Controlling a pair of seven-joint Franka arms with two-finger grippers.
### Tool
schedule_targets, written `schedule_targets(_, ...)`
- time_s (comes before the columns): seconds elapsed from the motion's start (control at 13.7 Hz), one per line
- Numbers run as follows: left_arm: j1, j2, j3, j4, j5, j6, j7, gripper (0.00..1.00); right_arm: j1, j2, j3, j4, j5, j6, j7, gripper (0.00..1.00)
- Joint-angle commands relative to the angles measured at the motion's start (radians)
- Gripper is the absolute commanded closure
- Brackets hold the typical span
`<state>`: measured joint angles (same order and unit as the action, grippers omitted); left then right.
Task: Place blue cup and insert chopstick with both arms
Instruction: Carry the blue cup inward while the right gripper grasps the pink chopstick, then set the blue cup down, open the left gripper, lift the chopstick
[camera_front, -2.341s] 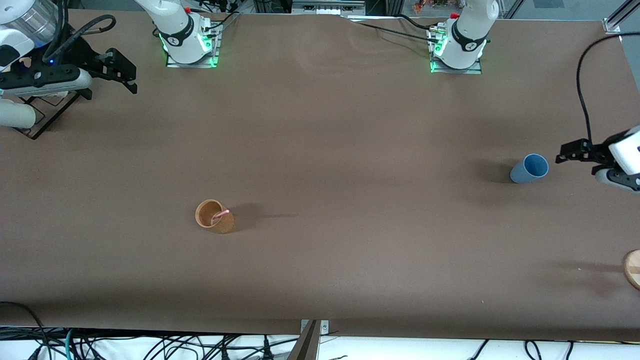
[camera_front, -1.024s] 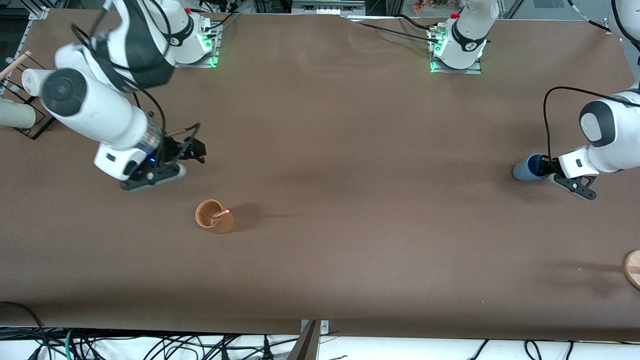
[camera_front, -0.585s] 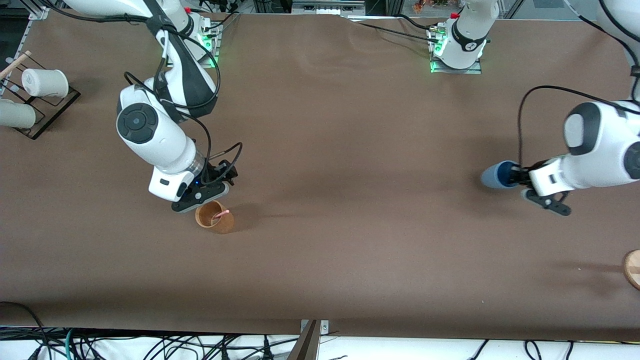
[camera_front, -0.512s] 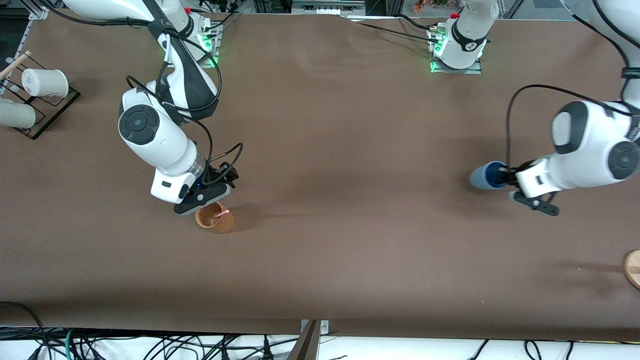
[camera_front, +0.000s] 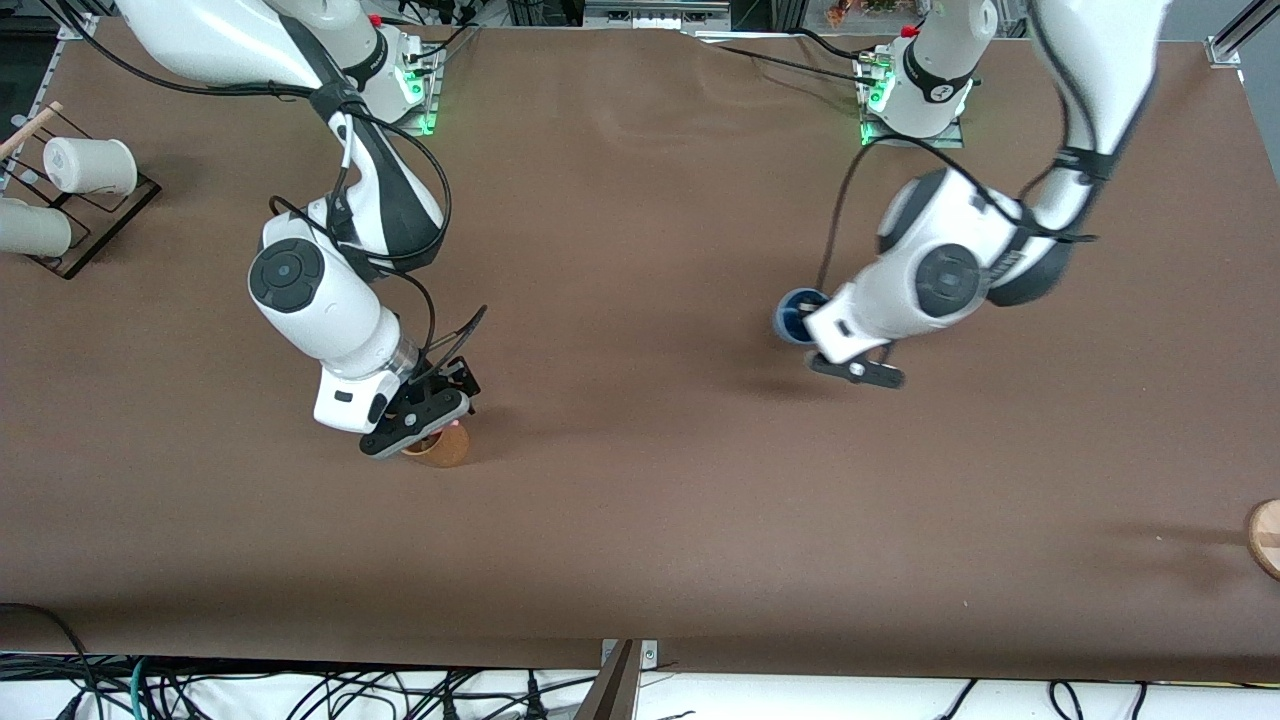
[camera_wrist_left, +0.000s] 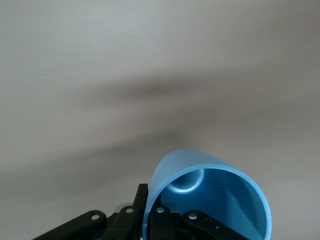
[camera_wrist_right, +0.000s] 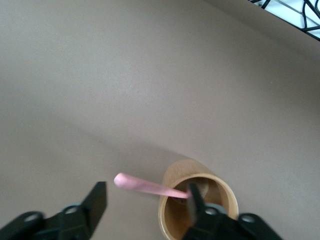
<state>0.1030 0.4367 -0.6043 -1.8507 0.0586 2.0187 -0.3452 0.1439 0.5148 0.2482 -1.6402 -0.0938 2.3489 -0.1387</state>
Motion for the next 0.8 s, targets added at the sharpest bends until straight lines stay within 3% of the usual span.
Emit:
schedule_targets(0.0,-0.094,0.083,0.014,0.088,0.018,0.045,-0.089,1.0,0.0,0.011,0.003,0.028,-0.012,-0.003,-0.013,0.75)
schedule_targets(0.22,-0.15,0.152,0.014,0.093,0.116,0.176,-0.101,1.0,0.0,-0.001,0.003,0.028,-0.011,-0.013,-0.013,0.98)
schedule_targets(0.44,-0.167,0.194,0.015,0.099,0.145,0.233,-0.103,0.97,-0.001,-0.027,0.002,0.03,-0.012,-0.016,-0.016,1.0)
schedule_targets(0.51,-0.177,0.2,0.017,0.099,0.148,0.238,-0.104,0.89,-0.001,-0.039,0.002,0.03,-0.011,-0.016,-0.018,1.0)
schedule_targets(0.59,-0.175,0.204,0.018,0.099,0.158,0.238,-0.104,0.39,-0.001,-0.051,0.002,0.028,-0.011,-0.019,-0.018,1.0)
schedule_targets(0.66,-0.175,0.198,0.018,0.1,0.158,0.238,-0.106,0.0,-0.001,-0.068,0.002,0.028,-0.011,-0.026,-0.018,1.0)
schedule_targets(0.73,-0.169,0.192,0.015,0.105,0.156,0.232,-0.106,0.0,-0.001,-0.091,0.002,0.028,-0.011,-0.051,-0.018,1.0)
